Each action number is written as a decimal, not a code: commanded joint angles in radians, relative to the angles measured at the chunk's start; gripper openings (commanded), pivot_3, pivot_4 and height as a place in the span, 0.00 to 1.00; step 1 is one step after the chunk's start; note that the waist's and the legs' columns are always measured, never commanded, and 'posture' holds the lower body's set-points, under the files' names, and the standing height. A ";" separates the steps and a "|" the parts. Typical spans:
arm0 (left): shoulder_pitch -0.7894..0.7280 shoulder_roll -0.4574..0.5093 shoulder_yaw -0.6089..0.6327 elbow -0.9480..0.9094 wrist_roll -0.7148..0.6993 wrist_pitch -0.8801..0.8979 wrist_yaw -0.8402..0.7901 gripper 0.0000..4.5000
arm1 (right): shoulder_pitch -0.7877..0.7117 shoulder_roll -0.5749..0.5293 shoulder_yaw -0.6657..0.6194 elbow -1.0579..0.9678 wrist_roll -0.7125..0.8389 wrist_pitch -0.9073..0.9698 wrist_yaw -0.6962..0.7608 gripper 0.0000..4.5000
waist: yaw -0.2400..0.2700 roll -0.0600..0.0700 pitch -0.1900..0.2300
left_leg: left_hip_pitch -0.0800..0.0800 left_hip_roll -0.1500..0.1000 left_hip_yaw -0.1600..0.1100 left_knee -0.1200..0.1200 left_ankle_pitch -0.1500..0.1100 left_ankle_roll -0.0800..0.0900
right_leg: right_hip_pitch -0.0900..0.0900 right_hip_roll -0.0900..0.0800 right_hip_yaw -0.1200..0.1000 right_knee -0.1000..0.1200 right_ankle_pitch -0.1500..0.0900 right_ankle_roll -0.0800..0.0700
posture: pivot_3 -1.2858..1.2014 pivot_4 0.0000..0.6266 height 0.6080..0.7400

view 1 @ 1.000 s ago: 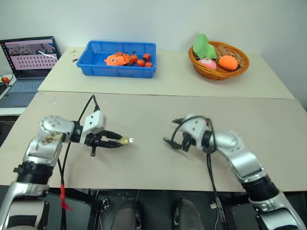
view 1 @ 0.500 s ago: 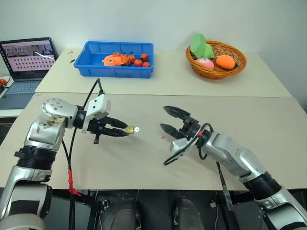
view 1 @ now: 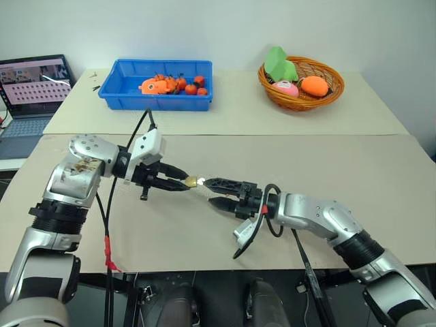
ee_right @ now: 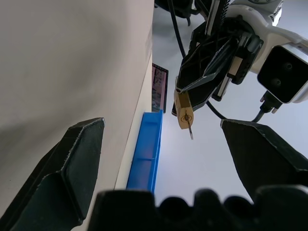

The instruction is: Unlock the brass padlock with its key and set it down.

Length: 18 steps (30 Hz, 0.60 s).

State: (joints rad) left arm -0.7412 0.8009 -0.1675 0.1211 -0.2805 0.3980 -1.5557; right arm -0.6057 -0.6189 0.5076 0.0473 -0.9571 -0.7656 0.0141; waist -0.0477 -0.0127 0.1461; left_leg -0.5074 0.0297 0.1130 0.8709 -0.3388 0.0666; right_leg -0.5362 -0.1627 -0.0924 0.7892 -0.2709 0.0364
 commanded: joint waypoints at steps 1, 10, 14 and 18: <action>-0.013 0.029 0.000 -0.045 -0.015 0.012 -0.027 0.17 | -0.029 0.003 -0.020 -0.002 -0.011 -0.024 -0.026 1.00 | 0.001 0.000 0.000 | 0.000 0.000 0.000 0.000 0.000 0.000 | 0.000 0.000 0.000 0.001 0.000 0.000 | 0.52 0.24 0.43; -0.027 0.018 -0.003 -0.052 -0.015 0.018 -0.024 0.17 | -0.044 0.034 -0.011 -0.002 -0.033 -0.016 -0.009 1.00 | 0.001 0.000 0.000 | 0.000 0.000 0.000 0.000 0.000 -0.001 | -0.001 0.001 0.000 0.001 0.000 0.000 | 0.52 0.24 0.43; -0.033 0.018 -0.006 -0.045 -0.014 0.018 -0.030 0.17 | -0.054 0.049 -0.012 0.003 -0.045 -0.013 -0.011 1.00 | 0.002 0.000 0.000 | 0.000 0.000 0.000 0.000 0.000 -0.001 | 0.000 0.000 0.000 0.001 0.000 0.000 | 0.52 0.24 0.43; -0.035 0.020 -0.010 -0.028 -0.003 -0.001 -0.035 0.17 | -0.059 0.051 -0.017 0.006 -0.046 -0.013 -0.008 1.00 | 0.002 0.000 0.000 | 0.000 0.000 0.000 0.000 0.000 -0.001 | 0.000 0.000 0.000 0.001 0.000 0.000 | 0.52 0.24 0.43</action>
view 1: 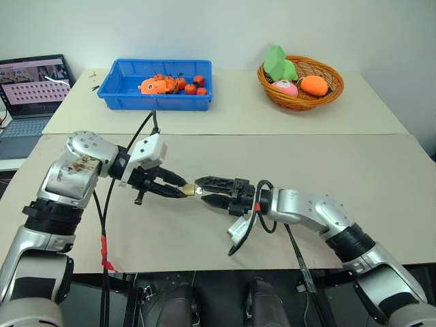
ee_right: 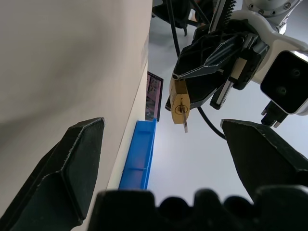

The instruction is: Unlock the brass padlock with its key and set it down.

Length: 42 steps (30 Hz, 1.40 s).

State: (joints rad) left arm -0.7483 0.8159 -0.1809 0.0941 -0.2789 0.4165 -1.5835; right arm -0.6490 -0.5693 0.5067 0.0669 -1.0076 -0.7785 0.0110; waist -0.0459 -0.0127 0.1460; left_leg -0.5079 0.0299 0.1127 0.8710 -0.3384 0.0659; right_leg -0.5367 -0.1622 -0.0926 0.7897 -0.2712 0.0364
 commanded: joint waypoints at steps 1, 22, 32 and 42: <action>-0.028 0.006 0.002 0.000 -0.004 -0.022 -0.008 0.17 | -0.018 0.001 -0.017 -0.012 0.004 0.001 -0.005 1.00 | 0.000 0.000 0.000 | 0.000 0.000 0.000 0.000 0.000 0.000 | 0.000 0.000 0.000 0.000 0.000 0.000 | 0.52 0.24 0.43; -0.033 0.014 -0.009 0.035 0.007 -0.042 -0.021 0.17 | -0.001 -0.019 -0.020 -0.050 0.011 -0.005 0.019 0.14 | 0.000 0.000 0.000 | 0.000 0.000 0.000 0.000 0.000 0.000 | 0.000 0.000 0.000 0.001 0.000 0.000 | 0.52 0.24 0.43; -0.034 0.013 -0.009 0.030 0.004 -0.032 -0.018 0.17 | 0.001 -0.010 -0.021 -0.071 0.023 0.001 0.048 0.02 | 0.000 0.000 0.000 | 0.000 -0.001 0.000 0.000 0.000 0.000 | 0.000 0.000 0.001 0.000 0.000 0.000 | 0.52 0.24 0.43; -0.033 0.008 -0.011 0.034 0.006 -0.031 -0.010 0.17 | 0.007 -0.003 -0.003 -0.041 0.210 0.018 0.257 0.02 | -0.001 0.000 0.000 | 0.000 -0.001 0.001 0.000 0.000 0.001 | 0.000 -0.001 0.001 -0.001 0.001 -0.001 | 0.52 0.24 0.43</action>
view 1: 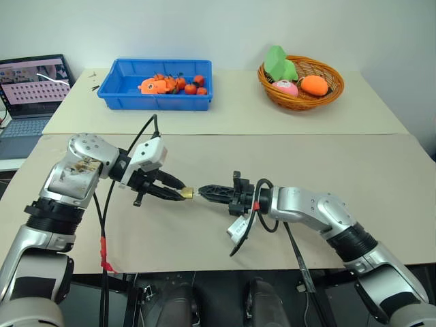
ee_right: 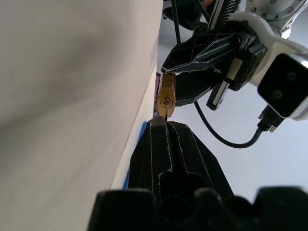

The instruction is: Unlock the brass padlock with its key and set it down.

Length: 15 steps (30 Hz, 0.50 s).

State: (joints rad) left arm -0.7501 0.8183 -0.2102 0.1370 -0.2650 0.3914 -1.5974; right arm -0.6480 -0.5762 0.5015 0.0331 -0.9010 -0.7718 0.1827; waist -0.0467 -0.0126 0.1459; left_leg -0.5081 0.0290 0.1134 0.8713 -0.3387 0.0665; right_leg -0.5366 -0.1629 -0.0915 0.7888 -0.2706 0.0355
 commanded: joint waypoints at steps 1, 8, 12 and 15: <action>-0.032 0.005 0.018 -0.009 -0.008 -0.006 0.004 0.17 | 0.007 0.005 0.003 -0.005 0.128 0.014 0.109 0.02 | 0.000 0.000 0.000 | 0.000 0.000 0.000 0.000 0.000 0.000 | 0.000 0.000 0.000 0.000 0.000 0.000 | 0.52 0.24 0.43; -0.026 0.008 0.020 -0.015 -0.009 -0.001 0.011 0.17 | 0.018 0.036 -0.007 -0.018 0.336 0.104 0.296 0.02 | 0.000 0.000 0.000 | 0.000 0.000 0.000 0.000 -0.001 0.001 | 0.001 0.000 0.000 -0.001 0.000 0.000 | 0.52 0.24 0.43; -0.024 0.009 0.020 -0.017 -0.009 0.001 0.013 0.17 | 0.030 0.060 -0.017 -0.032 0.438 0.181 0.379 0.02 | 0.000 0.000 0.000 | 0.000 -0.001 0.000 0.000 -0.001 0.001 | 0.001 -0.001 0.000 -0.001 0.000 0.000 | 0.52 0.24 0.43; -0.022 0.010 0.021 -0.017 -0.009 0.001 0.015 0.17 | 0.042 0.074 -0.024 -0.047 0.509 0.247 0.444 0.02 | 0.000 0.000 0.000 | 0.000 -0.001 0.000 0.000 -0.001 0.001 | 0.002 -0.001 0.000 -0.002 0.001 0.001 | 0.52 0.24 0.43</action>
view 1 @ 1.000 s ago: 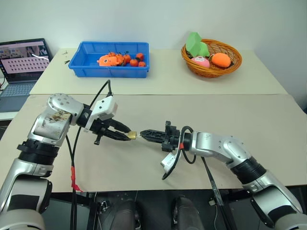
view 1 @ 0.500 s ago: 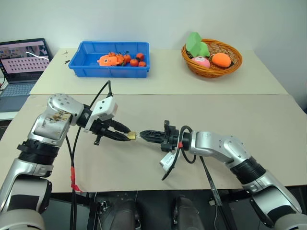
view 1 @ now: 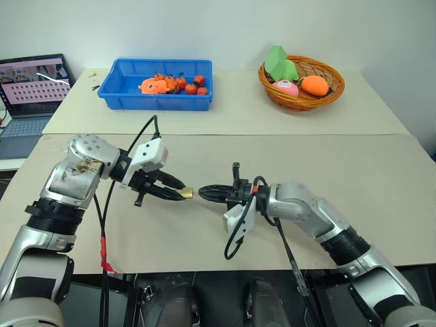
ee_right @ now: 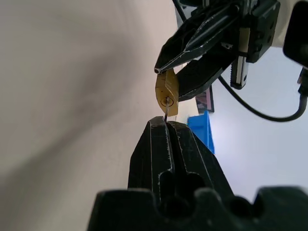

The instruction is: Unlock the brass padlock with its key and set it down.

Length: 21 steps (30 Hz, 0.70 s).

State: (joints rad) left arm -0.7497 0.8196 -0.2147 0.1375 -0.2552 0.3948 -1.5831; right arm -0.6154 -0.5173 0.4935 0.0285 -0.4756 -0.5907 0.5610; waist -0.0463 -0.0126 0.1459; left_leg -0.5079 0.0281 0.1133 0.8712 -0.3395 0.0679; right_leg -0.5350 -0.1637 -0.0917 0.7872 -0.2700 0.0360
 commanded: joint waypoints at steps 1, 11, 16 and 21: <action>-0.022 0.009 0.026 -0.018 -0.018 -0.002 0.001 0.17 | 0.014 0.021 -0.021 -0.050 0.115 0.096 0.088 0.02 | 0.000 0.000 0.000 | 0.000 0.000 0.000 0.000 0.000 0.000 | 0.000 0.000 0.000 0.000 0.000 0.000 | 0.52 0.24 0.43; -0.015 0.015 0.032 -0.021 -0.020 -0.003 0.004 0.17 | 0.032 0.069 -0.052 -0.147 0.331 0.354 0.257 0.02 | 0.001 0.000 0.000 | 0.002 -0.001 0.000 0.000 -0.003 0.004 | 0.005 -0.001 0.000 -0.001 0.001 0.002 | 0.52 0.24 0.43; -0.006 0.021 0.036 -0.031 -0.024 0.001 0.007 0.17 | 0.041 0.092 -0.057 -0.206 0.406 0.472 0.315 0.02 | 0.003 0.000 0.000 | 0.002 -0.002 0.000 -0.001 -0.003 0.005 | 0.006 -0.002 -0.001 -0.002 0.002 0.004 | 0.52 0.24 0.43; -0.001 0.028 0.037 -0.038 -0.031 0.005 0.010 0.17 | 0.053 0.112 -0.073 -0.256 0.476 0.608 0.347 0.02 | 0.003 0.000 0.000 | 0.005 -0.001 0.000 -0.001 -0.003 0.004 | 0.007 -0.001 -0.001 -0.006 0.001 0.004 | 0.52 0.24 0.43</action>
State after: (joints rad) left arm -0.7409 0.8326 -0.2135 0.1317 -0.2770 0.3963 -1.5853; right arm -0.5656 -0.4250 0.4295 -0.1518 -0.0602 -0.0231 0.8904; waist -0.0437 -0.0123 0.1458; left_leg -0.5021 0.0272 0.1132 0.8700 -0.3422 0.0717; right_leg -0.5280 -0.1648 -0.0925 0.7821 -0.2687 0.0398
